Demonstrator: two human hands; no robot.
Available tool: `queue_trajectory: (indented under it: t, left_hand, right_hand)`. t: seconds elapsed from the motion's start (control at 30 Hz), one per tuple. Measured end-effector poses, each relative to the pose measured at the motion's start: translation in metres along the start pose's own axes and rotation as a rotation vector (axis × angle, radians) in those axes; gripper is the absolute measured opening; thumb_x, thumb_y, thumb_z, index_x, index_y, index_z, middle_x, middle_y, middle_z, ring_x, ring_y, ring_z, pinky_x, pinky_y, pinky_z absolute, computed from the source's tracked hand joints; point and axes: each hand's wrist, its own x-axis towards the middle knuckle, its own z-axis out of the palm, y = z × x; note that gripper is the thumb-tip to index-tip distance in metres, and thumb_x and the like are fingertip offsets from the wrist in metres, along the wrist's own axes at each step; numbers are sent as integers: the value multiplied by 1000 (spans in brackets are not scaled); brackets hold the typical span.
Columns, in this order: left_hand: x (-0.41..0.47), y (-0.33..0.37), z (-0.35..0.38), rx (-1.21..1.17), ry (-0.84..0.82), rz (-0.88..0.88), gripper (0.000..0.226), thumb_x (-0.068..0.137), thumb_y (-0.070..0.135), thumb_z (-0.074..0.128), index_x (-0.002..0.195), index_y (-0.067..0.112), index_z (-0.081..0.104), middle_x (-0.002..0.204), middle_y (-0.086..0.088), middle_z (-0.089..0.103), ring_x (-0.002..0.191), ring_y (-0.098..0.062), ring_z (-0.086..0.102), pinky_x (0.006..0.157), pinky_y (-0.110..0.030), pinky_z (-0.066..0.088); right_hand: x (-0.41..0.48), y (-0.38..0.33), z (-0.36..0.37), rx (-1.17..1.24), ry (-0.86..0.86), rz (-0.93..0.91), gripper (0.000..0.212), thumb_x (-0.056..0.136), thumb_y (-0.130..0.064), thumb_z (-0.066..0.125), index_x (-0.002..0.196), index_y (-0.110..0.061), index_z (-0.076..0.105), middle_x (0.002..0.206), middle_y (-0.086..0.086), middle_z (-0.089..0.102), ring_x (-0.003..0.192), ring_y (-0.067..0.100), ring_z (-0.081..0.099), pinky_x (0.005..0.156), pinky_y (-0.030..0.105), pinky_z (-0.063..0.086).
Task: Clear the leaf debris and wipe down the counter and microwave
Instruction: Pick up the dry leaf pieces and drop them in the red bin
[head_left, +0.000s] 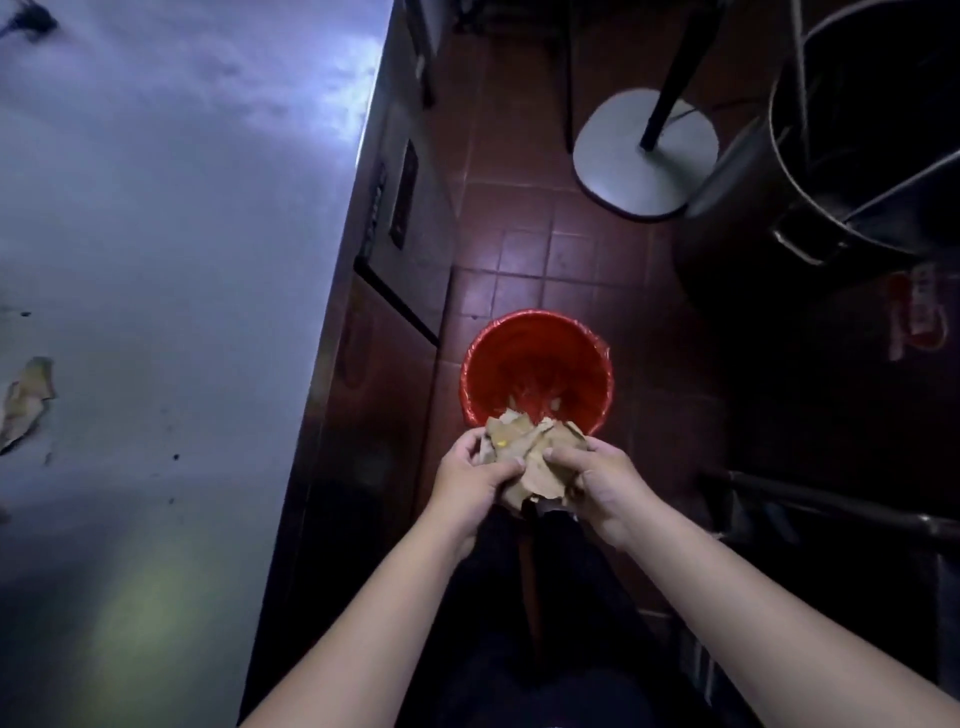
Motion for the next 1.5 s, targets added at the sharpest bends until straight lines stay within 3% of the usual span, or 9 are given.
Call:
queue_trajectory:
  t: [0.1,0.23,0.4,0.57,0.8,1.0,1.23,1.43,1.5]
  left_hand:
    - [69,-18,7,21,4,-96,39,81,-10,67,116,8,62,105,-17,74,96,-36,71,89,-47,56]
    - [173,-41,15,74,51,-179,35,82,-7,67,114,6,62,105,-20,71,82,-28,67,69,-33,56]
    - [287,-66,32,125,109,-217,27,81,4,74,104,14,62,102,-18,69,75,-25,65,60,-31,53]
    - [326,-76,44,164,102,-276,52,81,20,79,124,-1,60,115,-25,67,98,-38,68,88,-53,56]
    - [198,-33,22,177,76,-165,39,88,16,69,126,9,61,119,-10,65,102,-22,62,88,-31,49]
    - [48,21,-38,-32,87,-11,8,95,15,63,93,21,68,95,-2,71,81,-9,64,70,-17,50]
    - [-88,83,-138,-289,267,291,16,95,11,60,82,16,67,80,0,72,78,-11,68,73,-20,53]
    - [-149,69,-235,-442,441,445,15,96,13,61,82,13,67,78,-1,71,80,-15,66,81,-30,52]
    - [-154,54,-264,-464,518,445,14,95,13,62,83,14,69,77,0,72,80,-16,66,79,-30,53]
  right_hand:
    - [59,2,-5,-24,116,48,32,85,-4,72,116,-1,64,102,24,73,93,43,70,88,55,56]
    - [142,4,-21,14,265,68,21,93,-15,65,113,-8,64,110,16,68,83,23,63,71,35,54]
    - [203,7,-47,36,289,105,16,96,-18,61,110,-12,63,111,11,68,88,21,69,74,37,61]
    - [204,4,-64,-1,283,126,19,96,-18,61,112,-11,64,102,10,71,84,20,71,69,33,60]
    - [128,-41,-17,-48,191,62,13,96,-16,59,107,-11,64,96,9,70,83,21,69,72,34,59]
    - [30,-73,69,-183,-25,-72,14,97,-16,56,105,-9,65,97,12,71,82,23,70,79,36,56]
    - [-65,-63,162,-336,-221,-118,24,96,-14,56,115,-3,65,104,16,68,84,25,67,81,37,54]
    - [-117,-24,236,-418,-354,-147,9,98,-8,48,96,-9,56,75,9,48,63,19,46,55,24,47]
    - [-130,-8,258,-483,-367,-170,10,98,-8,51,101,-4,59,78,11,56,65,22,54,61,29,47]
